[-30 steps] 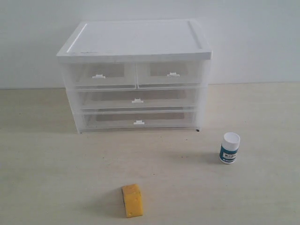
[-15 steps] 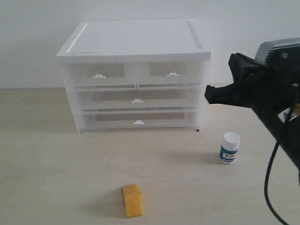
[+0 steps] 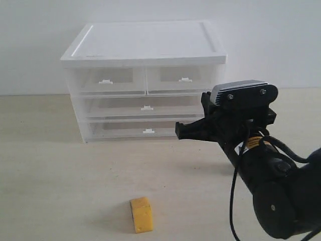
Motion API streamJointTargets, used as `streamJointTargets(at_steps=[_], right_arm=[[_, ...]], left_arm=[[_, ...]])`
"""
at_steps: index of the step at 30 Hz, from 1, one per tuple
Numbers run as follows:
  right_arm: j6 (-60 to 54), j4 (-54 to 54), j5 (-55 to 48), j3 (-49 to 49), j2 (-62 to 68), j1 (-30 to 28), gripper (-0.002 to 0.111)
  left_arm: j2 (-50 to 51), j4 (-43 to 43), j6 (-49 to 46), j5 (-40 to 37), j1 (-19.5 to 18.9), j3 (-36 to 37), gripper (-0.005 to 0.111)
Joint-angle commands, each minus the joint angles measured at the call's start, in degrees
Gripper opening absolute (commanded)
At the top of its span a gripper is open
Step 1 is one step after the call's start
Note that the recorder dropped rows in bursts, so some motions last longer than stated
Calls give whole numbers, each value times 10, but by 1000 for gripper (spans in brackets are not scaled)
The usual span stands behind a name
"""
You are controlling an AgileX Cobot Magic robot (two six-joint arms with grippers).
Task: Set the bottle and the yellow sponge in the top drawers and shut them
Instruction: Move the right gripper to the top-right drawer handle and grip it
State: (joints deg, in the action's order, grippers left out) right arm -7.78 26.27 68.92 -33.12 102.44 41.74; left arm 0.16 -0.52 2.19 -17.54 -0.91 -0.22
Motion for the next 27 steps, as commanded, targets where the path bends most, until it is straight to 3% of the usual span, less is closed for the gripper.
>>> streamJointTargets(at_steps=[1, 6, 8, 16, 17, 27], right_arm=[[15, 3, 10, -27, 25, 1, 0], [18, 3, 10, -55, 56, 1, 0], [18, 3, 10, -69, 68, 1, 6], [18, 6, 10, -106, 103, 1, 64], [17, 10, 10, -110, 106, 1, 67], [-36, 31, 10, -169, 144, 0, 69]], left_arm=[[-2, -6, -3, 9, -2, 2, 4], [-2, -6, -3, 9, -2, 2, 4], [-2, -6, -3, 9, -2, 2, 4], [-2, -6, -3, 9, -2, 2, 4], [-2, -6, -3, 9, -2, 2, 4], [-2, -6, -3, 9, -2, 2, 4]])
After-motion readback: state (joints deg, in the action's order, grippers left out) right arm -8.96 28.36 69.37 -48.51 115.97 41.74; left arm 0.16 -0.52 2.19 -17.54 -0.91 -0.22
